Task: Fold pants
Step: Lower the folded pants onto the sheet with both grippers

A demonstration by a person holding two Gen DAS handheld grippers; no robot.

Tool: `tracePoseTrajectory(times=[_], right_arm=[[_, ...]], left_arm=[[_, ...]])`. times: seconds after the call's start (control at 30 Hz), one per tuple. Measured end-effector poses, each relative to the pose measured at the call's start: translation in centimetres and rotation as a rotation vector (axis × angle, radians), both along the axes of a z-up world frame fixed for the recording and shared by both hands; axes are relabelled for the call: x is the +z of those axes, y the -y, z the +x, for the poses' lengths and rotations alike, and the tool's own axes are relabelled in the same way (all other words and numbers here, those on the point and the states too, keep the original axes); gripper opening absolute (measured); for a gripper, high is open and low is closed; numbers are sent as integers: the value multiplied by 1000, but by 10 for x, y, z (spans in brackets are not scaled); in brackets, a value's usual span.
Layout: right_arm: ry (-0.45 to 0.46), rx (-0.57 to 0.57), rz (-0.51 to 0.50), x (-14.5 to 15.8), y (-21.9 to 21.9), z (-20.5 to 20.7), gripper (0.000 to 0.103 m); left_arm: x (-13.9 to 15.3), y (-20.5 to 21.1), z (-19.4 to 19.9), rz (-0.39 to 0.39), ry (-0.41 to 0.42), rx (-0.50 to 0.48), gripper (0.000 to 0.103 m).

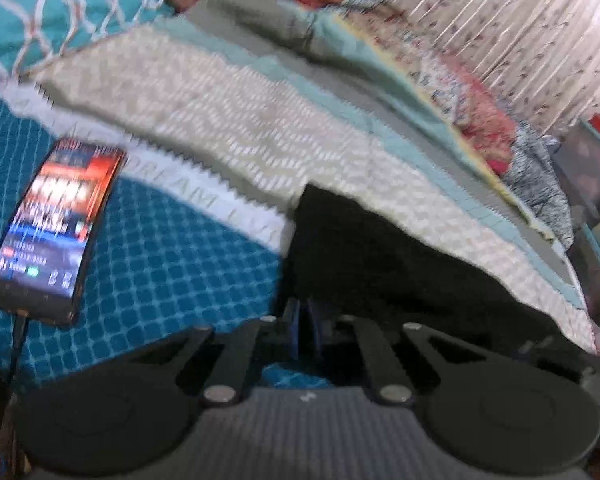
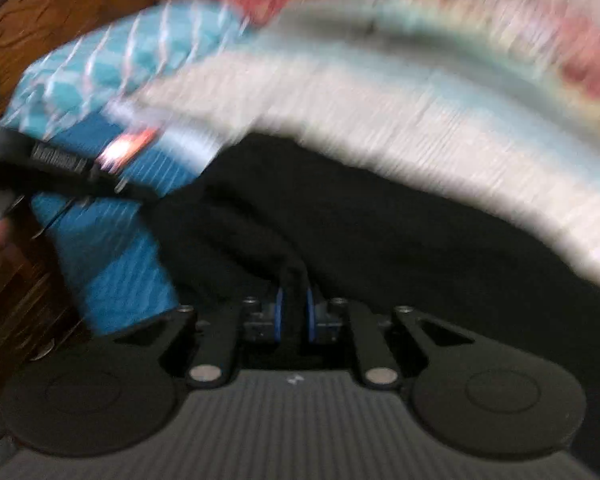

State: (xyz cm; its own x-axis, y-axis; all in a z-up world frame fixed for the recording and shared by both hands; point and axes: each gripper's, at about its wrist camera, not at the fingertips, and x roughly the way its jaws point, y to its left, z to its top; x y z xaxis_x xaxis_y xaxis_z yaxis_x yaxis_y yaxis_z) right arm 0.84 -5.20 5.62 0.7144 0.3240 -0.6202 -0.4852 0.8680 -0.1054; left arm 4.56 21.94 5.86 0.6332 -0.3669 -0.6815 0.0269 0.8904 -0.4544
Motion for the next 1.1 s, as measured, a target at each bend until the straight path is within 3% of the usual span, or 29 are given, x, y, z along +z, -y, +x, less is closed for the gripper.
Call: tracePoseTrajectory(times=[0.03, 0.07, 0.13, 0.2, 0.27, 0.3, 0.4, 0.47, 0.5, 0.63, 0.8, 1.03, 1.1], right_arm=[[123, 37, -72, 3, -6, -15, 14], [181, 75, -128, -2, -12, -25, 14], [163, 147, -216, -27, -23, -34, 15], [93, 231, -302, -61, -33, -46, 18], [216, 228, -358, -75, -37, -69, 19], [233, 227, -373, -76, -38, -74, 19], [189, 198, -292, -60, -23, -67, 23], [142, 139, -165, -42, -14, -55, 43], [129, 112, -95, -32, -6, -53, 47], [106, 14, 80, -3, 38, -54, 50], [70, -259, 218, 5, 112, -58, 48], [63, -905, 501, -1, 305, -118, 45], [108, -1072, 540, 0, 356, -137, 45]], left_arm=[[1, 2, -1, 2, 7, 4, 5], [2, 5, -1, 22, 1, 14, 5], [0, 6, -1, 54, -5, 37, 5], [-3, -2, -3, 25, -25, 66, 2], [-5, -9, -5, 77, -42, 117, 2], [-5, -12, -7, 92, -53, 130, 2], [-2, -23, -10, 42, -86, 155, 3], [12, -17, -11, 12, -39, 126, 3], [20, -9, -11, 12, -7, 101, 3], [45, 44, -1, -6, 96, -66, 5], [34, 118, 18, 12, 93, -220, 6], [-30, 156, 22, 133, -119, -239, 8], [-35, 150, 14, 137, -99, -245, 9]])
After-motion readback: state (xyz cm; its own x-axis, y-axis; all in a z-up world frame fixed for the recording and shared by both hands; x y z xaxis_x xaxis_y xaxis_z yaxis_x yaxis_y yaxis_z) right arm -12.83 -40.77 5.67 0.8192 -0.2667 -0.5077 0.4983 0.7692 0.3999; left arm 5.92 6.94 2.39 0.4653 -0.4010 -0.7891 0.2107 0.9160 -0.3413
